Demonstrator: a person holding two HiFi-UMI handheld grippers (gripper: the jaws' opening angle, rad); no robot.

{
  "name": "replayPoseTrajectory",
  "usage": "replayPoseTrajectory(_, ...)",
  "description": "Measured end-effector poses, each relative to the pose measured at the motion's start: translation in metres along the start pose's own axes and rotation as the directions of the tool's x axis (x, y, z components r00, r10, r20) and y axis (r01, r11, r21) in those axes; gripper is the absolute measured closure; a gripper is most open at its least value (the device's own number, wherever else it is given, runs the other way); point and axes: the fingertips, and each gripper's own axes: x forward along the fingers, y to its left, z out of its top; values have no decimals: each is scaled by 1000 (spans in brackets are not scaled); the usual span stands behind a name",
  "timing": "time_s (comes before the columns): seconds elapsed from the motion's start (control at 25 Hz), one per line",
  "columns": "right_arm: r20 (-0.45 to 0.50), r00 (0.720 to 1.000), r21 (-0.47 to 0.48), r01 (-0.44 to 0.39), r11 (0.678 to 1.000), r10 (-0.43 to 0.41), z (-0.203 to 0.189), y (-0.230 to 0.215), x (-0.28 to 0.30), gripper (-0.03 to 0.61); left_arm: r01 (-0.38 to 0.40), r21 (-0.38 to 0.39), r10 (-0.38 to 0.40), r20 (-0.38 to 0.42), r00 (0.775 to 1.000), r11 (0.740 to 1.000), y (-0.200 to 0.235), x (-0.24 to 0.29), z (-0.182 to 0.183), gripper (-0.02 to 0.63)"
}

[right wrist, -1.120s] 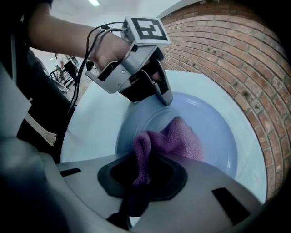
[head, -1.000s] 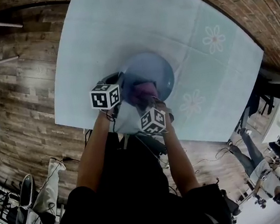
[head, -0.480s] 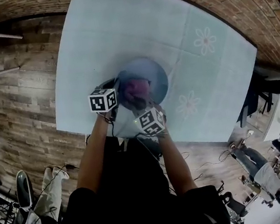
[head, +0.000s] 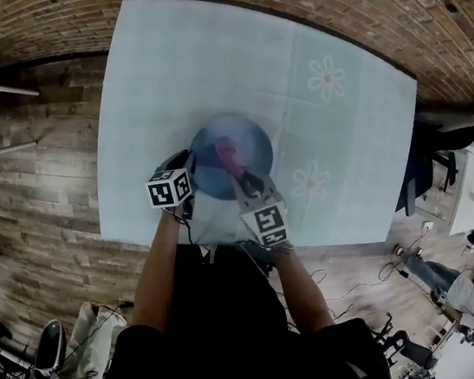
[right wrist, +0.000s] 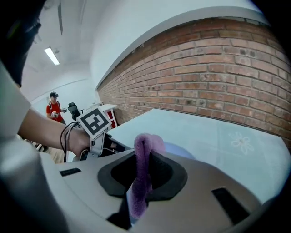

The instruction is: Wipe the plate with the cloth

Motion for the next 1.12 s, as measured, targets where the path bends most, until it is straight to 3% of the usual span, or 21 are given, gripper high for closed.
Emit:
replayPoseTrajectory(0.16, 66, 996, 35, 49, 998, -51, 15, -5, -18, 515, 12, 16, -12, 11, 1000, 1000, -4, -14, 9, 489)
replayPoseTrajectory(0.32, 114, 988, 88, 96, 991, -106, 31, -6, -42, 515, 13, 58, -16, 49, 999, 998, -15, -38, 23, 489)
replayPoseTrajectory(0.48, 168, 975, 122, 128, 984, -148, 52, -4, -57, 515, 1, 175, -24, 129, 991, 984, -37, -67, 47, 497)
replayPoseTrajectory(0.72, 222, 953, 116, 182, 977, -204, 69, 1, -85, 515, -44, 351, -68, 300, 952, 935, -84, -134, 71, 534)
replayPoseTrajectory(1.12, 332, 905, 142, 232, 962, -267, 110, 23, -125, 515, -42, 525, -214, 416, 884, 850, -147, -210, 97, 561)
